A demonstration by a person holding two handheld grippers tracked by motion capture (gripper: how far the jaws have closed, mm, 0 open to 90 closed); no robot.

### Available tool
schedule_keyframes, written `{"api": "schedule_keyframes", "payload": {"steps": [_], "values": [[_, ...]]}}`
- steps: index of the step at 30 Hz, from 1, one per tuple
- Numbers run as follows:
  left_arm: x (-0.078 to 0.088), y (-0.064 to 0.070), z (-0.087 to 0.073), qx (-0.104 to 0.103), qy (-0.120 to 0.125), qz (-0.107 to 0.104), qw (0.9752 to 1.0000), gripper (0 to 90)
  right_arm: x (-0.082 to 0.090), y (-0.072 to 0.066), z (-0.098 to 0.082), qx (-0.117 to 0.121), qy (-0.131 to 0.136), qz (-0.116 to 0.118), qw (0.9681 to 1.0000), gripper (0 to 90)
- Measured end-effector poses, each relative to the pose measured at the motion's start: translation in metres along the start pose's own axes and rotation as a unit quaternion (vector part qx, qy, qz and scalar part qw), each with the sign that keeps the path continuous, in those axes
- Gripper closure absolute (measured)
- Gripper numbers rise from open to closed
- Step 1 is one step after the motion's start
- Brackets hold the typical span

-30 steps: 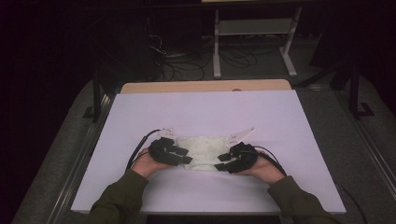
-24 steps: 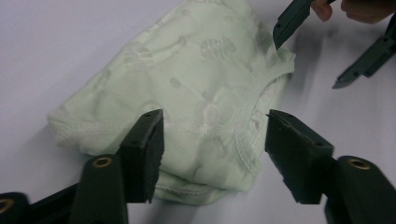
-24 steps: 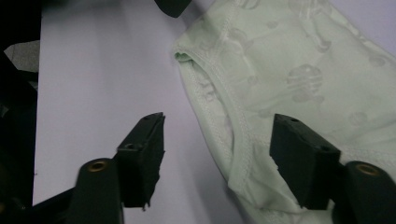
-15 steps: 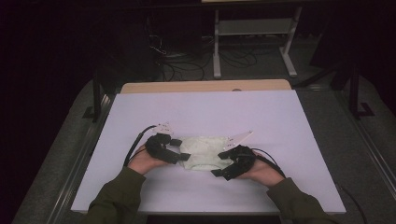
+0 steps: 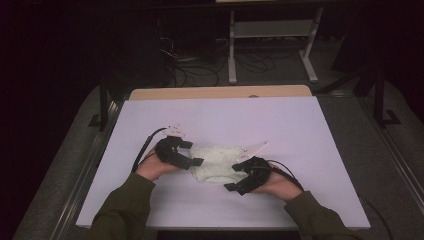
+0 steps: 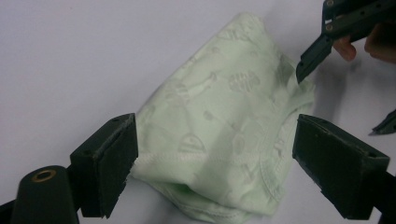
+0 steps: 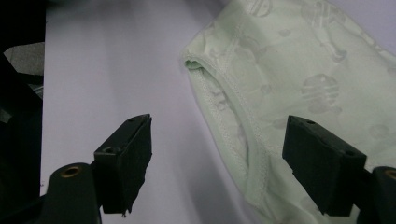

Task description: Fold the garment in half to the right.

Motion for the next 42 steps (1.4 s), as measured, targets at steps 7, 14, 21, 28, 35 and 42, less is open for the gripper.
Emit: {"api": "schedule_keyframes", "payload": {"steps": [7,14,21,28,35,42], "values": [[0.0,-0.007,0.01,-0.002,0.012,0.004,0.9999,10.6,-0.002,-0.002,0.0,0.001,-0.003,0.001,1.0,22.7],[-0.007,-0.023,0.017,0.006,0.01,0.018,0.9998,1.7,-0.003,-0.001,0.0,0.0,-0.004,-0.001,1.0,22.8],[-0.011,-0.039,0.022,0.012,0.013,0.027,0.9995,0.0,-0.004,0.0,-0.001,-0.001,-0.006,-0.002,1.0,22.8],[-0.016,-0.054,0.017,0.022,0.006,0.051,0.9985,0.0,-0.004,0.0,-0.001,0.0,-0.007,-0.004,1.0,22.8],[-0.02,-0.065,0.009,0.022,-0.007,0.067,0.9975,0.0,-0.004,-0.001,-0.001,0.0,-0.008,-0.004,1.0,22.8],[-0.025,-0.071,0.003,0.025,-0.02,0.08,0.9963,0.0,-0.005,0.0,-0.001,0.001,-0.008,-0.004,1.0,22.9]]}}
Point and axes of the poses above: each handheld gripper's, and its own axes: x roughly backward along the jaws, z roughly out of its top, y roughly to its right, the point moved 4 cm from there along -x, roughly forward along the jaws, and after that the axes turned 9 degrees about x, right-handed, at the moved point
